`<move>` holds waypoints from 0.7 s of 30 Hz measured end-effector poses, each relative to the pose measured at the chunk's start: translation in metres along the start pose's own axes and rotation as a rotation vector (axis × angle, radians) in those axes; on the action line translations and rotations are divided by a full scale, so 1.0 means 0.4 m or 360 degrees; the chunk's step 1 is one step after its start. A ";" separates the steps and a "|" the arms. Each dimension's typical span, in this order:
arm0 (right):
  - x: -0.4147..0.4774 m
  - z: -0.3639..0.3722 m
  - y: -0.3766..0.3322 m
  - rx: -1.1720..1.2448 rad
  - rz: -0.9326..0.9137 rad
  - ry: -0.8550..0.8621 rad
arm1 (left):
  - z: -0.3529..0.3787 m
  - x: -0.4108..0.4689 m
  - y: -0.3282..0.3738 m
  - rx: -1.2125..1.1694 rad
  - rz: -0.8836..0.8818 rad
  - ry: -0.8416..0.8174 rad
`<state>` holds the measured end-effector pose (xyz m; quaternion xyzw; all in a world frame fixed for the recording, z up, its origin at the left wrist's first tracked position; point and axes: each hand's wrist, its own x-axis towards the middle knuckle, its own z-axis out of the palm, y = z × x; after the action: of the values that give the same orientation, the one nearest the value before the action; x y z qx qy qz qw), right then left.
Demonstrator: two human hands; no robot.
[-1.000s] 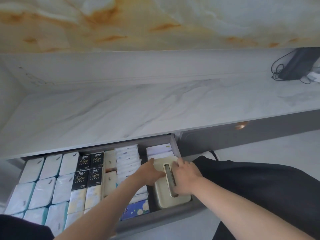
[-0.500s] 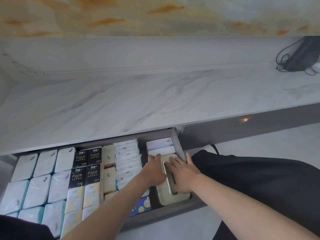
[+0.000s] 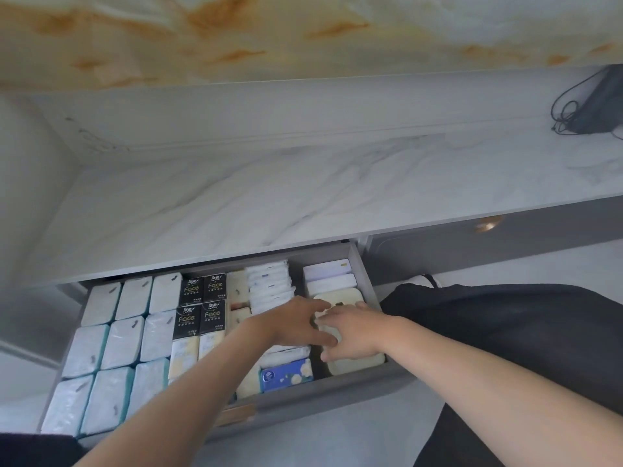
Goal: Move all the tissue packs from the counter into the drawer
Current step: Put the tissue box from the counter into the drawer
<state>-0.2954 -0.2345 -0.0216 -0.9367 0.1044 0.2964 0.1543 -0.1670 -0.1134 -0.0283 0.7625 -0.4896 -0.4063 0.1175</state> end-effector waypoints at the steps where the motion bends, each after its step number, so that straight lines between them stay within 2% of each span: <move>1: -0.015 -0.002 -0.023 -0.0002 -0.0042 -0.0058 | -0.003 -0.030 0.000 0.0013 -0.0006 -0.0055; 5: -0.024 0.021 -0.075 -0.0169 -0.0147 -0.0231 | 0.019 -0.134 -0.044 0.0316 -0.0127 -0.0192; 9: -0.001 0.029 -0.096 -0.0513 -0.0237 -0.0150 | 0.038 -0.190 -0.093 0.0606 -0.0195 -0.0204; 12: 0.005 0.011 -0.101 -0.0612 -0.0267 -0.0095 | 0.035 -0.201 -0.097 0.0645 -0.0090 -0.0038; 16: 0.019 -0.004 -0.082 -0.0493 -0.0157 0.0017 | 0.025 -0.191 -0.113 0.0580 -0.0052 0.0189; 21: 0.045 -0.024 -0.068 -0.0439 0.0015 0.0334 | -0.006 -0.178 -0.159 0.0475 -0.0101 0.0589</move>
<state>-0.2682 -0.2144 -0.0186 -0.9743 0.0828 0.2094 0.0112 -0.1373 -0.0227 -0.0274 0.8479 -0.4901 -0.1862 0.0786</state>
